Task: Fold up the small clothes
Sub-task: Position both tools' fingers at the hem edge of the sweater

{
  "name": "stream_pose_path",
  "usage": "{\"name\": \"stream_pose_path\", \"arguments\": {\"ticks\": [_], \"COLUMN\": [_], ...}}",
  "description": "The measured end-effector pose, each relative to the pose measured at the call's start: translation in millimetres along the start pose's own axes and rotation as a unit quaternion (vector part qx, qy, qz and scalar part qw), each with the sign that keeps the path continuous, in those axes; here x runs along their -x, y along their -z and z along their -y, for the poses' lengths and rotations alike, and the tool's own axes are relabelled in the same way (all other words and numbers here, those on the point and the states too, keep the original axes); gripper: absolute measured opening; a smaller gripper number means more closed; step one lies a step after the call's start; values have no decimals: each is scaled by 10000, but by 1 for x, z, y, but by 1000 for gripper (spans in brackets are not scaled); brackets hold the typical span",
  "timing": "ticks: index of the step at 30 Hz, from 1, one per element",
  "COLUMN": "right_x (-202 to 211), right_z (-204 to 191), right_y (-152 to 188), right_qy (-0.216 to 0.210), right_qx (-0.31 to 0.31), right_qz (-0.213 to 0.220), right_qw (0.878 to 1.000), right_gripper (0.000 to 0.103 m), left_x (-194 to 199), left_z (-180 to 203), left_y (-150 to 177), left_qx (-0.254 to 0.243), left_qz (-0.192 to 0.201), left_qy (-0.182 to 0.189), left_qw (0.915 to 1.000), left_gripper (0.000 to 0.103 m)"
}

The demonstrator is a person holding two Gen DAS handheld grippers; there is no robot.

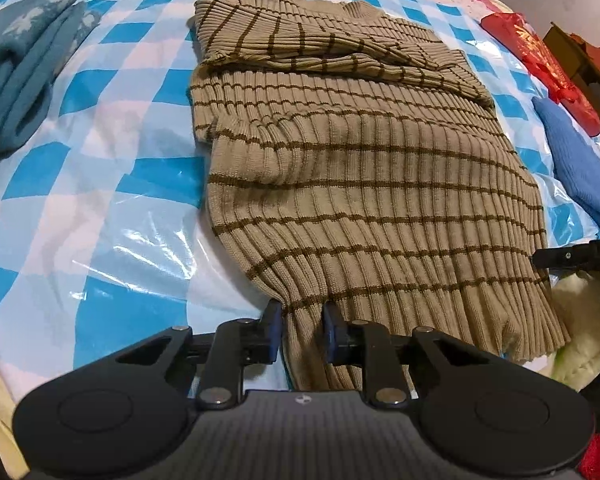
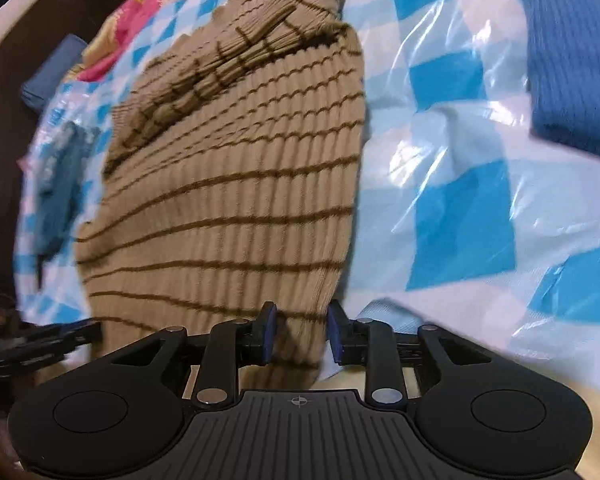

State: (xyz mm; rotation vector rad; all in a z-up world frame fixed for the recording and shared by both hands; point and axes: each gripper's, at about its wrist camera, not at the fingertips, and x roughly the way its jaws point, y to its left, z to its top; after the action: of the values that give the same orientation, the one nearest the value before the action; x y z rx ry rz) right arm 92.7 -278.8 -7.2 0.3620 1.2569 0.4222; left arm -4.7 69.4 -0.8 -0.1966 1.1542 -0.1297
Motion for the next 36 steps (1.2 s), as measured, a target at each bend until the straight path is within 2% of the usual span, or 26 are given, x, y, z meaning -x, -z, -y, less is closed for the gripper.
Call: {"name": "stream_pose_path", "arguments": {"ticks": [7, 10, 13, 16, 20, 24, 27, 31, 34, 36], "right_x": [9, 8, 5, -7, -10, -7, -8, -9, -12, -13], "right_z": [5, 3, -3, -7, -7, -2, -2, -2, 0, 2], "right_y": [-1, 0, -1, -1, 0, 1, 3, 2, 2, 3], "right_qy": [-399, -423, -642, -401, -487, -592, -524, -519, -531, -545], "right_qx": [-73, 39, 117, 351, 360, 211, 260, 291, 172, 58], "right_qz": [24, -50, -144, -365, -452, -431, -439, -448, -409, -337], "right_qw": [9992, 9991, 9978, 9979, 9971, 9971, 9973, 9972, 9976, 9979], "right_gripper": [28, 28, 28, 26, 28, 26, 26, 26, 25, 22], "left_x": [9, 13, 15, 14, 15, 25, 23, 14, 3, 5], "left_z": [-6, -9, -13, -13, -10, -17, -16, -2, 4, 4], "left_y": [2, 2, 4, 5, 6, 9, 10, 9, 6, 6], "left_qx": [78, 122, 205, 197, 133, 271, 327, 32, -75, -33], "left_qz": [8, -5, -11, -12, -25, 85, 108, 56, -133, -200], "left_qy": [-49, -138, -194, -230, -273, -321, -407, -439, -457, -340], "left_qw": [10000, 9998, 9996, 9995, 9995, 9991, 9986, 9990, 9988, 9992], "left_gripper": [32, 32, 33, 36, 38, 42, 44, 56, 56, 45]}}
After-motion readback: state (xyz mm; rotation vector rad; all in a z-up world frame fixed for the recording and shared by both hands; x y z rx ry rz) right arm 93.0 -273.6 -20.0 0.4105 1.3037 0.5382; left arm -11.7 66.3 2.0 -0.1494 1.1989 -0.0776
